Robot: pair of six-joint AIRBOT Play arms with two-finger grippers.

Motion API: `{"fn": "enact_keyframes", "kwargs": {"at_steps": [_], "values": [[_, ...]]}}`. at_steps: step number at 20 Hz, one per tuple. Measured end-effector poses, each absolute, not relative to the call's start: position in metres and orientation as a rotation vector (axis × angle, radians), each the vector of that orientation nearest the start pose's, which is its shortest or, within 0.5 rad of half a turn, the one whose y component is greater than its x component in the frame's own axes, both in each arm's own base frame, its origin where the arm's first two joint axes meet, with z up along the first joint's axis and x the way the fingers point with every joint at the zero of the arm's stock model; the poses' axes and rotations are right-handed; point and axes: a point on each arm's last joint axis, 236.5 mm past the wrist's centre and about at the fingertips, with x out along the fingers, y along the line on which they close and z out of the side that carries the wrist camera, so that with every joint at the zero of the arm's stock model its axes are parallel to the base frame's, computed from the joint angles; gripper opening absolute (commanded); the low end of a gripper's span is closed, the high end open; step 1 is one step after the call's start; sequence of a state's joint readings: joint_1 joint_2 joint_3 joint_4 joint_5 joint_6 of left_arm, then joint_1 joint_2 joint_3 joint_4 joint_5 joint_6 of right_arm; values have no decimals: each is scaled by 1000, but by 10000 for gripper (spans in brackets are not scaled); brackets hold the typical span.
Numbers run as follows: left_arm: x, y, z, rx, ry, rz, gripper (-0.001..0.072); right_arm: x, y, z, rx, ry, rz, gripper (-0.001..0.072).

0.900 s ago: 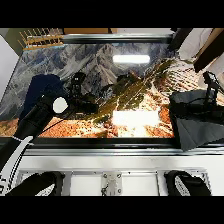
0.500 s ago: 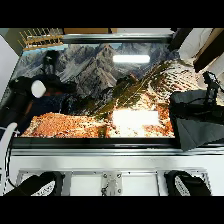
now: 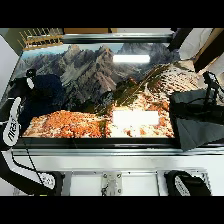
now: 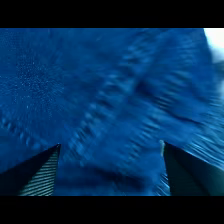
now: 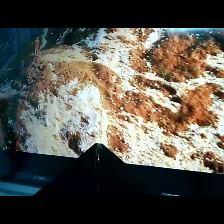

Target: Fold the clothes and pants, and hang the long-sleeved shirts on hangers.

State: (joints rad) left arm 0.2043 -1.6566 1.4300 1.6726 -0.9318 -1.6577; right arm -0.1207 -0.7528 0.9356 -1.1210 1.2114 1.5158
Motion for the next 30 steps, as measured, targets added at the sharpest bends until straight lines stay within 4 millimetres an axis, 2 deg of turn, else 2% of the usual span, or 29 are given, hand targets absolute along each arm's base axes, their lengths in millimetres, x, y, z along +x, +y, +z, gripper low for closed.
{"fn": "enact_keyframes", "kwargs": {"at_steps": [1,2,3,4,5,6,7,8,9,10,12,14,15,16,17,20,23,27,29,30], "values": [[483,127,-85,-107,1232,277,575,300,60,117,369,977,219,46],[478,127,-95,-118,1261,281,56,300,60,117,369,977,219,46],[474,127,-98,-125,1280,288,13,300,60,117,369,977,219,46],[477,98,-49,-111,1220,247,13,300,61,117,369,977,220,46],[485,85,-25,-98,1160,221,13,300,60,117,369,977,219,46],[490,56,18,-66,1074,168,13,300,60,117,368,978,218,46],[488,17,60,-27,994,96,13,300,58,116,357,978,214,46],[393,-310,115,190,800,-552,639,300,64,119,371,971,240,47],[388,-331,107,185,798,-582,626,301,65,120,373,967,241,47],[385,-343,100,172,806,-592,626,301,65,120,373,966,240,47],[390,-345,93,125,832,-563,627,302,64,120,372,961,237,49],[403,-321,85,80,875,-490,626,303,63,120,370,959,235,58],[409,-303,78,59,905,-445,626,304,63,119,371,961,234,198],[414,-284,69,20,944,-400,626,304,63,118,372,964,233,443],[416,-261,56,-31,999,-350,626,305,63,117,372,969,232,608],[412,-205,6,-206,1160,-217,627,307,63,101,383,1013,227,608],[403,-172,-40,-407,1271,-141,627,302,67,64,403,1120,228,608],[403,-164,-79,-591,1350,-124,627,282,86,-1,423,1297,244,610],[415,-173,-90,-672,1363,-148,627,273,106,-32,454,1363,267,612],[421,-176,-93,-695,1363,-157,627,272,113,-40,464,1374,274,612]]}}
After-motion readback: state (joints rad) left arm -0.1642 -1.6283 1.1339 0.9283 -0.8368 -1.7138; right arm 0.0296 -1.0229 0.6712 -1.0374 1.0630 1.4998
